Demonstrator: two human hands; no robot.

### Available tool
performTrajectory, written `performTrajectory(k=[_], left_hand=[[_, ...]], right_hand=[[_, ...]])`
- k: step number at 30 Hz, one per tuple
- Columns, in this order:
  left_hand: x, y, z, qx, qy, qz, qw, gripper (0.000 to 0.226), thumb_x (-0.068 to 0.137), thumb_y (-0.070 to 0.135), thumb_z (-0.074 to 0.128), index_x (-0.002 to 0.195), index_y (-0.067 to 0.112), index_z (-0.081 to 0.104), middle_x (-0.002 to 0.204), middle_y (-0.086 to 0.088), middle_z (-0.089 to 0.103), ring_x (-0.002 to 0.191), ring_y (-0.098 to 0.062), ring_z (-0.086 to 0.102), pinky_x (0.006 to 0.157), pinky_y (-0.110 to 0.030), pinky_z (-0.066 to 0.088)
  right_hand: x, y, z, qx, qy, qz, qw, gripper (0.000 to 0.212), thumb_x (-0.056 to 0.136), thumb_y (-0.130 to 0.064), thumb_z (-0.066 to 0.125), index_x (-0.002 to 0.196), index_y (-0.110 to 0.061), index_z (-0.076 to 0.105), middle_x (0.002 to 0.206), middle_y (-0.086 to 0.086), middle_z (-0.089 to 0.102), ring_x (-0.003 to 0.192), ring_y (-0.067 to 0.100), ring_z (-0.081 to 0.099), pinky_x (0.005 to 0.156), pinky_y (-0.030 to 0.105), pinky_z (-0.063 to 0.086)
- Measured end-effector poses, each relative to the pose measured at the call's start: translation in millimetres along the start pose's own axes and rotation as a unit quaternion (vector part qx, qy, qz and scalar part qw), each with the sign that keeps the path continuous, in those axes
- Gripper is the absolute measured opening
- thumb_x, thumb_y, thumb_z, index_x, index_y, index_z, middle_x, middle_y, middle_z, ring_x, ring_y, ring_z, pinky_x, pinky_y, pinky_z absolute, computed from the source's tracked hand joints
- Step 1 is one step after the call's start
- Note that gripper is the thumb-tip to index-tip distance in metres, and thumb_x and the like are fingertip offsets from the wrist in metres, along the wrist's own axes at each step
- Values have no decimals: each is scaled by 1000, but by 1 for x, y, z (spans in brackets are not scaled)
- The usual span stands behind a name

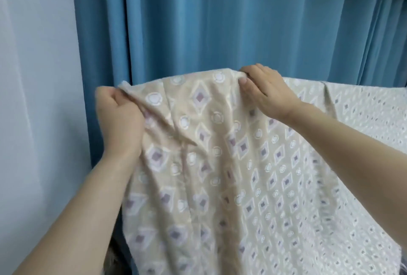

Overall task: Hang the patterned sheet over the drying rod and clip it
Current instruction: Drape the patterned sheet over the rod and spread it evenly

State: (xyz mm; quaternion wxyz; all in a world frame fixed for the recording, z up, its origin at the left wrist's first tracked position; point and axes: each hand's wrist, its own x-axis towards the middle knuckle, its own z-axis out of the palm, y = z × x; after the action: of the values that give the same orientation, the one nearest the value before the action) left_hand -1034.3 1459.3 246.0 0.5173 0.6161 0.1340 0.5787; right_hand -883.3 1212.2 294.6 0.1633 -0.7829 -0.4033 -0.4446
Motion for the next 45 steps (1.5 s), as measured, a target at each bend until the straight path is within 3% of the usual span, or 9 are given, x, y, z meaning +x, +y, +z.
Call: performTrajectory(k=[4,8,12,17,23,27,33,39,45], left_hand=[[8,14,12,317,-51,137,937,12,97,23,36,99,14,45,86,-6,55,83,-35,49,74,-42,38],[-28,44,60,314,-83,269,907,39,88,34,33,114,12,53,118,-10,54,107,-35,50,94,-43,33],[-45,61,108,416,-104,350,833,50,88,56,38,104,12,54,103,-9,60,96,-34,56,79,-41,39],[-38,42,127,444,-98,453,766,21,95,31,56,88,12,53,77,-7,56,67,-31,53,58,-35,29],[-34,46,129,397,-102,421,809,12,92,5,53,83,11,57,73,-5,57,70,-33,52,53,-35,34],[-26,70,129,395,-29,354,847,23,101,15,40,81,7,48,70,-8,50,68,-32,41,58,-40,32],[-21,112,147,578,-72,256,771,5,79,10,53,82,13,55,97,-16,64,84,-33,49,72,-35,31],[-91,103,223,478,-251,328,776,31,97,41,38,104,17,57,109,-6,60,103,-31,56,81,-38,42],[-90,87,250,437,-206,391,783,6,95,12,43,94,17,47,91,-2,60,82,-30,55,66,-34,29]], right_hand=[[4,20,7,21,11,13,1000,53,100,-48,18,96,-12,58,84,2,58,81,27,53,80,49,42],[1,38,4,58,15,-2,998,54,101,-45,19,91,-9,58,79,2,57,77,25,52,76,47,42],[-9,66,-5,105,16,26,994,44,101,-40,28,97,-9,59,84,-2,61,82,21,56,79,42,45],[-24,102,-9,193,20,100,976,15,99,-31,44,101,-18,51,83,-8,62,79,13,59,77,37,48],[-13,100,-2,207,28,139,968,19,103,-19,35,85,-21,41,69,-9,49,68,18,46,68,34,39],[16,84,-17,213,40,100,971,19,104,-20,32,87,-16,40,72,-6,48,72,23,49,71,37,41],[49,84,-27,203,-56,58,976,20,100,-26,45,89,-13,57,79,-9,60,76,13,54,70,28,43],[7,161,-34,67,-14,162,984,34,100,-32,37,86,-12,60,92,4,67,91,28,58,83,39,46],[-46,230,-46,10,-29,199,979,33,102,-28,35,82,-7,51,79,4,57,86,32,53,77,39,37]])
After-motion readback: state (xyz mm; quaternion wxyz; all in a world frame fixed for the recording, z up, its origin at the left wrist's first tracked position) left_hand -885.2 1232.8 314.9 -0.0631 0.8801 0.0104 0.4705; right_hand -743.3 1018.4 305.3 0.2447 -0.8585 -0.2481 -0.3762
